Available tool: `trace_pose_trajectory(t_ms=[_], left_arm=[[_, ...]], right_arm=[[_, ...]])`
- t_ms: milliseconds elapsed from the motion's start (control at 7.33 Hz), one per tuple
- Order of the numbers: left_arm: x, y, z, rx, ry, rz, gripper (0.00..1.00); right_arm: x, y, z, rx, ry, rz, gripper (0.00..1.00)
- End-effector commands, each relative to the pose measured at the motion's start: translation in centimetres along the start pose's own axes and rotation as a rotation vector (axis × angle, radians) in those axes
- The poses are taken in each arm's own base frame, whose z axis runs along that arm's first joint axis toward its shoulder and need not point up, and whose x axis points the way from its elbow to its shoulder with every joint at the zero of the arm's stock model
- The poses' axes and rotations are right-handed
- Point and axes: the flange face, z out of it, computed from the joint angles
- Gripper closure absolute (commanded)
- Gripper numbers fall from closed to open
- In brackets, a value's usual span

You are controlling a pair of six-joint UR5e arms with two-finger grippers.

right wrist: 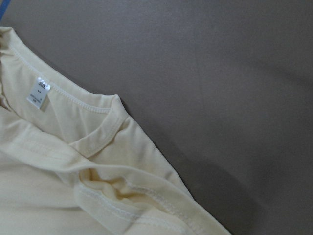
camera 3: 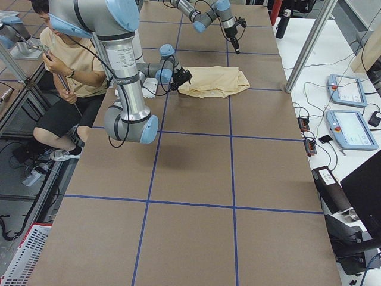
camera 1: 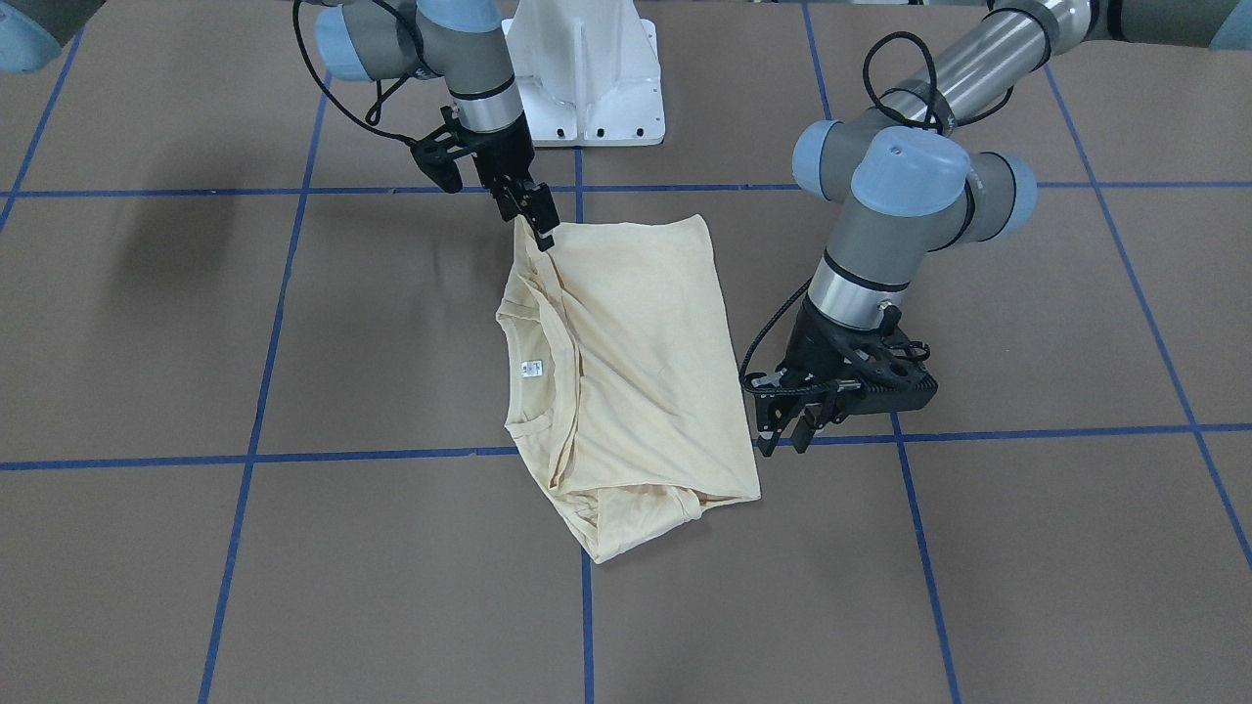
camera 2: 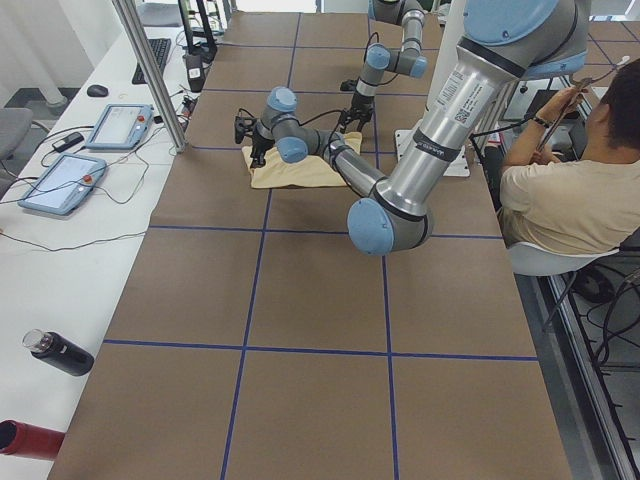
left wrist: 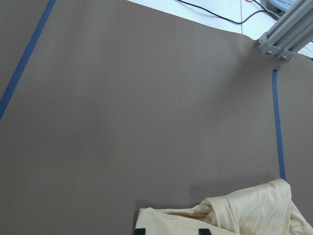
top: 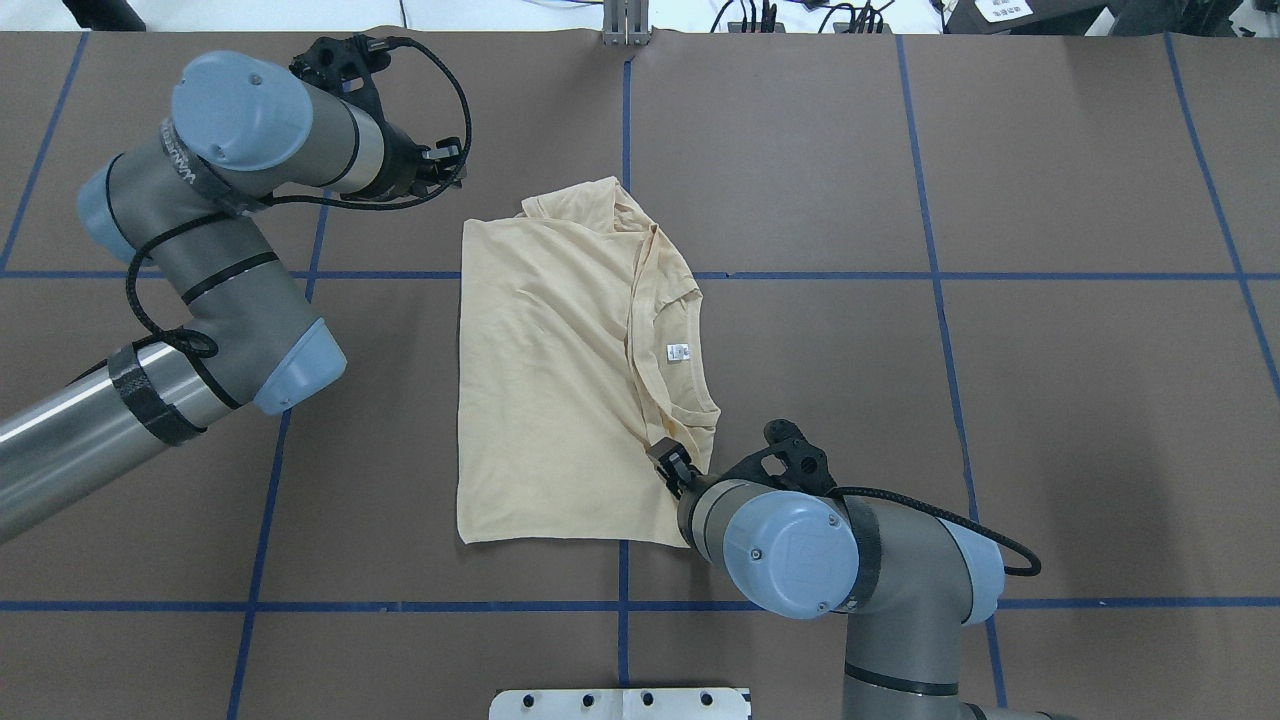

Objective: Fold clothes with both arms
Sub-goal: 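Move both grippers to the shirt's edge nearest the robot and grasp it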

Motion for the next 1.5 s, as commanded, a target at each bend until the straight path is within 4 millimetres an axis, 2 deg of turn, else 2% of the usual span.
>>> trace_pose_trajectory(t_ms=[0, 136, 409, 818, 955, 1091, 1227, 1364], left_arm=[[0.0, 0.0, 0.0, 0.0, 0.0, 0.0, 0.53], [0.0, 0.0, 0.0, 0.0, 0.0, 0.0, 0.53], [-0.1, -0.1, 0.0, 0.001, -0.002, -0.001, 0.53], [-0.1, -0.1, -0.1, 0.001, 0.0, -0.001, 0.53], [-0.1, -0.1, -0.1, 0.001, 0.0, -0.002, 0.53], [-0.2, 0.0, 0.0, 0.001, -0.002, -0.003, 0.53], [-0.2, 0.0, 0.0, 0.001, -0.002, -0.003, 0.53], [-0.1, -0.1, -0.3, 0.003, 0.003, -0.005, 0.53]], right_arm=[[0.4, 0.2, 1.0, 0.012, 0.016, -0.003, 0.0], [0.4, 0.0, 1.3, 0.019, 0.018, -0.003, 0.01], [-0.5, -0.2, 1.0, 0.021, 0.007, 0.005, 0.17], [-1.1, 0.3, 2.6, 0.035, 0.018, 0.004, 0.19], [-1.1, 0.4, 2.6, 0.033, 0.018, 0.004, 0.19], [-1.3, 0.3, 2.5, 0.035, 0.016, 0.009, 0.41], [-2.4, -0.1, 1.9, 0.03, 0.004, 0.019, 0.99], [-2.5, -0.1, 1.6, 0.022, 0.003, 0.019, 1.0]])
